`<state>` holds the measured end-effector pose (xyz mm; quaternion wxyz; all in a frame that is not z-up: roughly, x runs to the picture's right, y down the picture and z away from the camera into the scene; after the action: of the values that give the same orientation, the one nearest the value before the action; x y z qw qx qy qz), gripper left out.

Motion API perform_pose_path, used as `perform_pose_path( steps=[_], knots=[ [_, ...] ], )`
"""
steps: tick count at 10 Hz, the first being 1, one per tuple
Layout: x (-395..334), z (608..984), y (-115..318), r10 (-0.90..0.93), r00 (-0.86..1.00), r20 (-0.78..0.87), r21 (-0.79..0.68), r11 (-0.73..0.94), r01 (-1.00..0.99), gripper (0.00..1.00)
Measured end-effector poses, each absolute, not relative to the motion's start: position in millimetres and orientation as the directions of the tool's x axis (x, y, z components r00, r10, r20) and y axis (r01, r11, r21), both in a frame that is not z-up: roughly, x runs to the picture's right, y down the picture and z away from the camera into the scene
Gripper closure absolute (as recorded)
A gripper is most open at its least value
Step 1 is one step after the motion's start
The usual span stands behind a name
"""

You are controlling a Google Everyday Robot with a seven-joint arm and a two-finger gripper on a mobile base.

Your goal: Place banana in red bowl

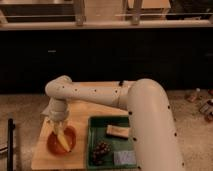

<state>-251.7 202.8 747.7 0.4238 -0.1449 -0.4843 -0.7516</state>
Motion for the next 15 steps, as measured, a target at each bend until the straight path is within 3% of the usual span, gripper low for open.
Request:
perform_pose_path(
  steps=[3, 5, 15],
  knots=[
    [-252.2, 745.0, 203.8, -0.485, -0.596, 0.640, 0.582, -0.202, 0.788, 0.36],
    [-251.2, 744.8, 203.5, -0.483, -0.594, 0.644, 0.574, -0.208, 0.792, 0.21],
    [-243.2, 736.0, 180.0, -0.514, -0.562, 0.647, 0.561, -0.178, 0.808, 0.20]
  ],
)
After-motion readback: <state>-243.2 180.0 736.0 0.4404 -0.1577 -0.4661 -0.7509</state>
